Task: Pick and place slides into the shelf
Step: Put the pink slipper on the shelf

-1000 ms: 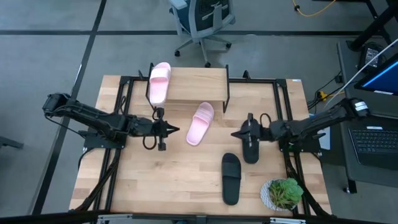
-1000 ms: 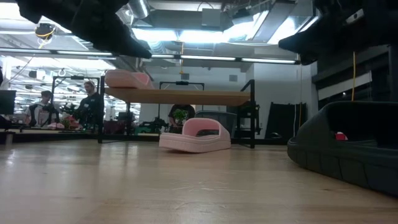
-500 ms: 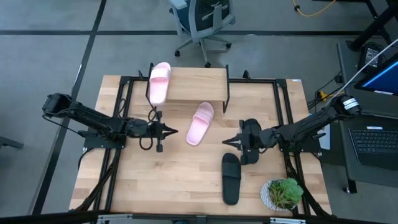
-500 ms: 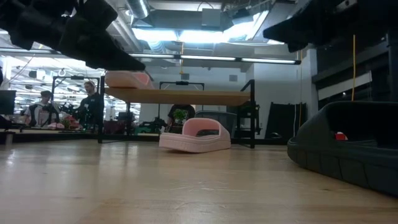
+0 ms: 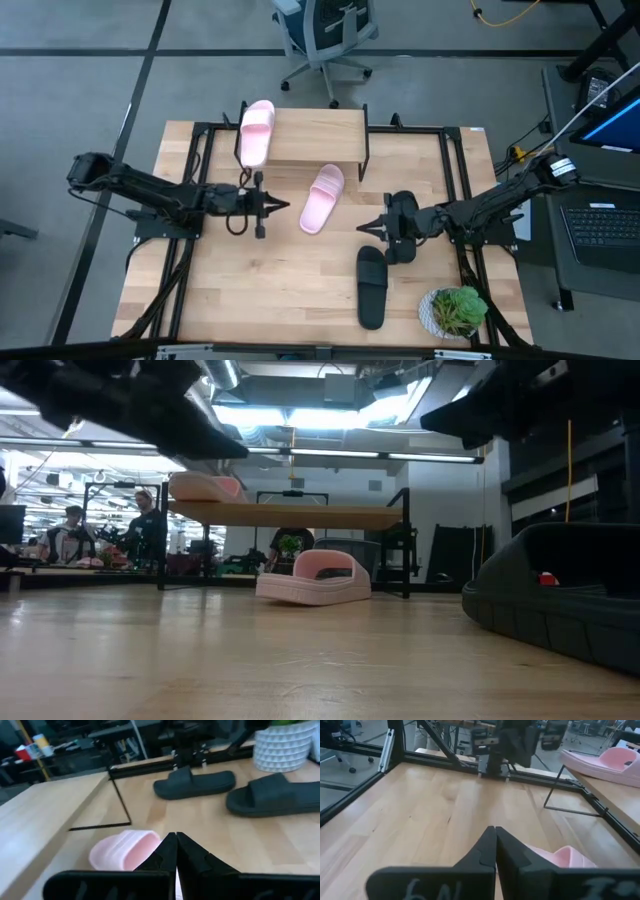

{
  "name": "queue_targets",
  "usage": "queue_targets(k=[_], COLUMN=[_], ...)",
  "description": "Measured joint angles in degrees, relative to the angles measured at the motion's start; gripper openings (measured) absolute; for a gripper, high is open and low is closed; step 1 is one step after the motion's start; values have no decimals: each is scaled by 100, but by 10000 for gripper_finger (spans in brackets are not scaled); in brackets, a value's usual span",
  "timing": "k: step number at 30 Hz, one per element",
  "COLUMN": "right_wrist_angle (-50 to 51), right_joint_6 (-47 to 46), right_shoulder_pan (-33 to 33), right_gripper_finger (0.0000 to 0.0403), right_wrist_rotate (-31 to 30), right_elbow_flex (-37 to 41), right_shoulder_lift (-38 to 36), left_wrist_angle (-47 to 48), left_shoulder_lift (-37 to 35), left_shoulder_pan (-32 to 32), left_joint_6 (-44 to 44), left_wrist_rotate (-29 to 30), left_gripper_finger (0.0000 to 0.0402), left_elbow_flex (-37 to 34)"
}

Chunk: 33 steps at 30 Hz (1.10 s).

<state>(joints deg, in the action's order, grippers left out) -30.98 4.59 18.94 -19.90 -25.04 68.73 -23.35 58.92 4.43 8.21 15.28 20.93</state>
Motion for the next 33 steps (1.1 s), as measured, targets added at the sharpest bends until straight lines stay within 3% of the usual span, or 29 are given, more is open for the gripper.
queue_targets(k=[6,19,33], right_wrist_angle=[-248,-556,-487], right_joint_6=[-395,160,135], right_shoulder_pan=[-94,-114,-114], right_gripper_finger=[4,5,9], right_wrist_rotate=[-20,-9,0], right_elbow_flex=[245,274,276], right_shoulder_lift=[2,0,0], left_wrist_angle=[938,2134,2189], left_shoulder_lift=[306,2250,3566], left_shoulder_pan=[-325,-648,-643], left_joint_6=[96,1296,2445], left_wrist_rotate=[-12,-281,29], left_gripper_finger=[0,0,0], left_elbow_flex=[740,2510,3457])
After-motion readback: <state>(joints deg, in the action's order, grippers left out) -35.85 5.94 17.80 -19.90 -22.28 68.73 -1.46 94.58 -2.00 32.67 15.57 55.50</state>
